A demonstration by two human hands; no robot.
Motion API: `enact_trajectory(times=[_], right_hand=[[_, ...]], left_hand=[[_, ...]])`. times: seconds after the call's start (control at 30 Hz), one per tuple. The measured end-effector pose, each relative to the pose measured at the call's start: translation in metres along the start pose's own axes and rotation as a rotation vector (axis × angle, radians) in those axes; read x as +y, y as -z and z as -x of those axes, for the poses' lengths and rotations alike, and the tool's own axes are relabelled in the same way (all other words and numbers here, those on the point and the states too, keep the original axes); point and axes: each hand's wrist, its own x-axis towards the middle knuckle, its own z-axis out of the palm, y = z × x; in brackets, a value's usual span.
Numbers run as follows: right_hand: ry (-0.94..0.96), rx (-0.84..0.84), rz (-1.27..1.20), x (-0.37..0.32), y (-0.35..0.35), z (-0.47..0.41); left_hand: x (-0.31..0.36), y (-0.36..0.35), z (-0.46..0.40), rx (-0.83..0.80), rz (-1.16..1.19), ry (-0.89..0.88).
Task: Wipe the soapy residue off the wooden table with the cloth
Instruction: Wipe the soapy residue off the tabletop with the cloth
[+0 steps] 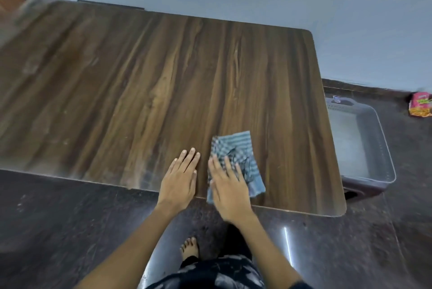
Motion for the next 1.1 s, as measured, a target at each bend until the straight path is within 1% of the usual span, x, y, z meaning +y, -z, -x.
enact_trajectory(times=[0.07, 0.1, 0.2, 0.27, 0.33, 0.37, 0.43, 0.53, 0.63, 0.73, 0.8, 0.87, 0.9, 0.97, 1.07, 1.1], right_hand=[[0.001, 0.005, -0.029, -0.01, -0.008, 0.036], [-0.034, 0.012, -0.034, -0.008, -0.009, 0.05], [-0.252, 0.078, -0.049, 0.02, -0.002, 0.074], [-0.42, 0.101, -0.054, 0.041, 0.004, 0.072], [-0.536, 0.101, -0.023, 0.049, 0.008, 0.057], [-0.57, 0.094, -0.002, 0.047, 0.009, 0.048], [-0.579, 0.077, 0.022, 0.029, 0.011, 0.022], [-0.457, 0.048, 0.014, -0.018, 0.004, -0.019], [-0.264, 0.008, -0.014, -0.089, -0.014, -0.074], [-0.039, 0.044, 0.001, -0.171, -0.035, -0.126], [0.123, 0.062, -0.027, -0.223, -0.047, -0.146], [0.325, 0.018, -0.003, -0.252, -0.062, -0.143], [0.409, 0.001, 0.036, -0.256, -0.069, -0.138], [0.481, 0.032, 0.113, -0.235, -0.079, -0.125], [0.426, 0.156, 0.186, -0.173, -0.07, -0.111], [0.373, 0.185, 0.185, -0.151, -0.061, -0.112]], left_hand=[[-0.014, 0.005, 0.013, -0.008, -0.019, -0.009], [-0.019, 0.007, 0.017, -0.014, -0.025, -0.009], [-0.032, 0.01, 0.024, -0.03, -0.022, -0.012], [-0.042, 0.014, 0.024, -0.029, -0.022, 0.006], [-0.056, 0.02, 0.022, -0.022, -0.021, 0.037], [-0.062, 0.024, 0.02, -0.023, -0.022, 0.053], [-0.078, 0.029, 0.016, -0.013, -0.023, 0.081], [-0.101, 0.036, 0.009, 0.002, -0.009, 0.103], [-0.137, 0.05, -0.004, 0.037, 0.008, 0.192], [-0.188, 0.07, -0.014, 0.054, -0.019, 0.282], [-0.226, 0.083, -0.016, 0.061, -0.033, 0.312], [-0.256, 0.092, -0.016, 0.051, -0.047, 0.312], [-0.267, 0.095, -0.018, 0.048, -0.05, 0.319], [-0.28, 0.1, -0.024, 0.058, -0.028, 0.341], [-0.289, 0.103, -0.036, 0.059, -0.005, 0.335], [-0.292, 0.103, -0.04, 0.059, 0.0, 0.333]])
